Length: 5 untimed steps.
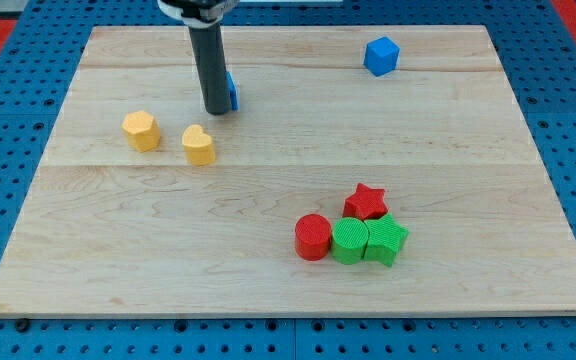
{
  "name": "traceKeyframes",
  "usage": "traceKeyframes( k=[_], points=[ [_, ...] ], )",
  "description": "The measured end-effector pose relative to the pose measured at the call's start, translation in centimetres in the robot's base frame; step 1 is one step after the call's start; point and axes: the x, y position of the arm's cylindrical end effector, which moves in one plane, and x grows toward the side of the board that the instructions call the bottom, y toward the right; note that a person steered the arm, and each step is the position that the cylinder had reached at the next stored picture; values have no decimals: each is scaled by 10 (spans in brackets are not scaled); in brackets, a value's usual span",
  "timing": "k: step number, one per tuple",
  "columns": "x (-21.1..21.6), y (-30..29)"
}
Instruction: Move the blue triangle upwards
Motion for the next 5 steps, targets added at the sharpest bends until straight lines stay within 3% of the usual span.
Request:
traceKeyframes(
  k=[1, 3, 5],
  points=[
    [-25, 9],
    [-46, -28],
    [-73, 22]
  ],
)
